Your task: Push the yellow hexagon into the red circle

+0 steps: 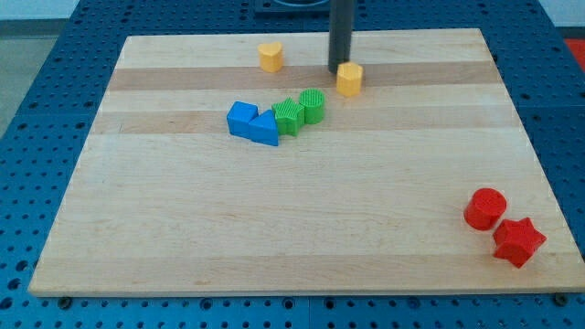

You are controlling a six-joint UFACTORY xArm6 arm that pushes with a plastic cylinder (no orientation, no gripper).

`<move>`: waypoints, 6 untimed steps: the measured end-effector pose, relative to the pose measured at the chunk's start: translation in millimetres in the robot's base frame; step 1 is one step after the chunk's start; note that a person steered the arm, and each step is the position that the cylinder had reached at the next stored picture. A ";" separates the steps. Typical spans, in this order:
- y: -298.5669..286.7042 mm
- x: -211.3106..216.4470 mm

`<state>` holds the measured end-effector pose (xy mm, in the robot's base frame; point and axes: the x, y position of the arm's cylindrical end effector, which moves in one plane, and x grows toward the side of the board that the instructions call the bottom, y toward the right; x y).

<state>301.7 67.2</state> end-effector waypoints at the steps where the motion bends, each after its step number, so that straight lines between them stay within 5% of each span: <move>1: 32.9 68.1; 3: 68.7 184.0; 6: 37.0 186.7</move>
